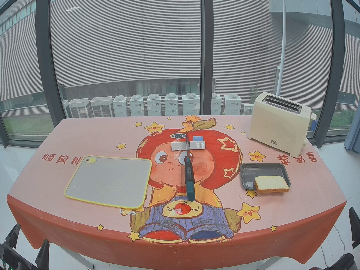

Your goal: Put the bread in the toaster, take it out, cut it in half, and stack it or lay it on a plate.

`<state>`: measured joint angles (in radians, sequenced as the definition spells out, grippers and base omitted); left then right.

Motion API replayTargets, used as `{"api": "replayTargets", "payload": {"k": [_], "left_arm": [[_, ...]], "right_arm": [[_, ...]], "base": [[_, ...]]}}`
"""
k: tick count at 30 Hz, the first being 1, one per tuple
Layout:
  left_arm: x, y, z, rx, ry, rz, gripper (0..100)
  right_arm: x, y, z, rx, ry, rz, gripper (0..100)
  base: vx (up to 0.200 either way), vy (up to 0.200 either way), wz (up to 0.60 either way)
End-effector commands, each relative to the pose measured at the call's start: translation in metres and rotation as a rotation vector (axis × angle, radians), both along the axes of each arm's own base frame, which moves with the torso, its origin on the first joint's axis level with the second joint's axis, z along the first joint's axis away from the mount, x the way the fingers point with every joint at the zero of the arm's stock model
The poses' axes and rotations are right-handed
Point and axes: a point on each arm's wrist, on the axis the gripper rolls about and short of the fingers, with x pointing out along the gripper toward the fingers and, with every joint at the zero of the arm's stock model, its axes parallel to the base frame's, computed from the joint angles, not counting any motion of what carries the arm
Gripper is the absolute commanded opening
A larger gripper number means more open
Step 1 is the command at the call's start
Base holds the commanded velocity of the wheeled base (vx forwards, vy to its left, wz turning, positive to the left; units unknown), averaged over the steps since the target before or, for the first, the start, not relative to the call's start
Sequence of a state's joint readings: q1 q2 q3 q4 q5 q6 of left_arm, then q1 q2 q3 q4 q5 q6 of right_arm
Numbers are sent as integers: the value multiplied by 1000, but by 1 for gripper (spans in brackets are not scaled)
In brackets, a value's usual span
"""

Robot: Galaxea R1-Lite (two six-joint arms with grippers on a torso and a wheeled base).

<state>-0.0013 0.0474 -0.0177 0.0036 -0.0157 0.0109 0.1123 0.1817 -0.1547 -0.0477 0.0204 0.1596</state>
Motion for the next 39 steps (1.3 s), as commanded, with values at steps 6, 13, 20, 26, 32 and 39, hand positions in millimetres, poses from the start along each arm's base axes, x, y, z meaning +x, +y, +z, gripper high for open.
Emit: {"api": "replayTargets", "payload": {"k": [6, 13, 20, 26, 32, 39], "left_arm": [[1, 0, -5, 0, 19, 0, 100], [1, 0, -5, 0, 19, 0, 100], [1, 0, -5, 0, 19, 0, 100], [1, 0, -5, 0, 19, -3, 100], [1, 0, -5, 0, 19, 0, 100], [1, 0, -5, 0, 19, -1, 100]], "right_arm": [[8, 2, 3, 157, 85, 54, 100], [10, 3, 2, 242, 127, 81, 100], [10, 4, 1, 372, 166, 136, 100], [12, 5, 1, 484, 213, 164, 100], [15, 7, 2, 568, 265, 192, 100], [25, 9, 7, 676, 360, 201, 100]], "base": [[0, 0, 0], [0, 0, 0], [0, 0, 0], [0, 0, 0], [0, 0, 0], [0, 0, 0]]}}
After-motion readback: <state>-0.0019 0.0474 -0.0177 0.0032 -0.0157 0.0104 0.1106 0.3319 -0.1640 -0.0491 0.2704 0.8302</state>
